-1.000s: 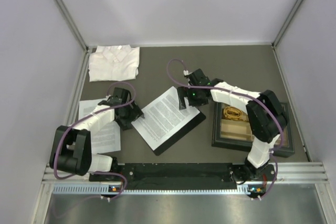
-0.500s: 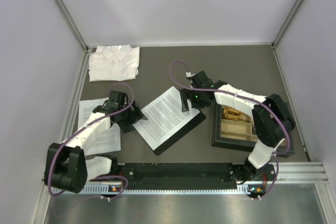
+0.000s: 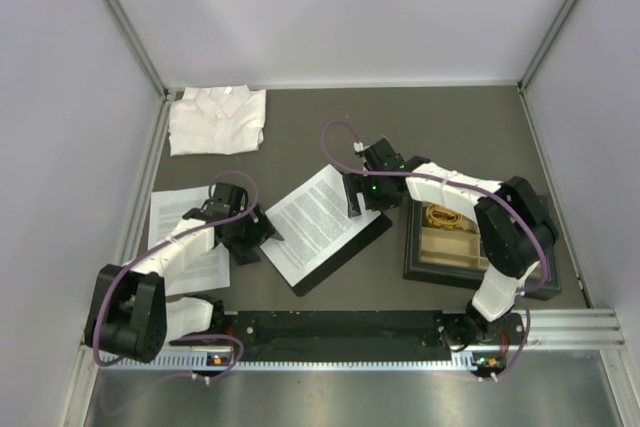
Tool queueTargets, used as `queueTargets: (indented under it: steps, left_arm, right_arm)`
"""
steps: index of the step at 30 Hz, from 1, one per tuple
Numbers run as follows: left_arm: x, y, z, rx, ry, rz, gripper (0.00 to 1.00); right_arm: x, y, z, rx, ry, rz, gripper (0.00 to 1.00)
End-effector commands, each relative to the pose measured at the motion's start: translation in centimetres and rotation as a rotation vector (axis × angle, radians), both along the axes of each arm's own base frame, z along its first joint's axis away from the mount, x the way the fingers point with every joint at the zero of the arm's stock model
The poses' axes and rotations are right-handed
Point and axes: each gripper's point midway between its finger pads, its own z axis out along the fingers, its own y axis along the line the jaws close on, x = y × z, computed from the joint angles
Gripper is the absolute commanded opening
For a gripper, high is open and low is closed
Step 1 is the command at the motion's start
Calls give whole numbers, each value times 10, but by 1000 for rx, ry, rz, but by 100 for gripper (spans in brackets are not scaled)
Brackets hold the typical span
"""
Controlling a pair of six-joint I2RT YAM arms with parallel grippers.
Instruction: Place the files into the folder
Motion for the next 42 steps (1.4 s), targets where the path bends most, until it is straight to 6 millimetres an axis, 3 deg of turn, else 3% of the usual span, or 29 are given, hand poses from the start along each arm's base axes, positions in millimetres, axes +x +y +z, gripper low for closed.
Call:
queueTargets:
  steps: [1, 6, 14, 22, 30, 35, 39, 42]
  left_arm:
    - [5, 0, -8, 10, -14, 7, 85]
    - [4, 1, -9, 12, -14, 12, 85]
    - [4, -1, -10, 9, -17, -1, 84]
    - [3, 0, -9, 14, -20, -8, 84]
    - [3, -1, -7, 2, -27, -1, 84]
    - [-1, 1, -1, 16, -14, -6, 84]
    - [3, 12, 19, 70, -73, 15, 84]
    - [6, 16, 32, 81, -121, 26, 86]
  right_arm:
    - [3, 2, -4, -4, -22, 21, 92]
    - [0, 7, -4, 16, -6, 31, 91]
    - [-11, 21, 14, 80, -13, 42, 82]
    - [-19, 29, 24, 134, 8, 47, 61]
    - [-30, 33, 23, 189, 40, 37, 48]
    - [-26, 22, 23, 134, -5, 37, 53]
    - [-6, -1, 24, -19, -84, 7, 75]
    - [5, -5, 25, -47, -95, 16, 87]
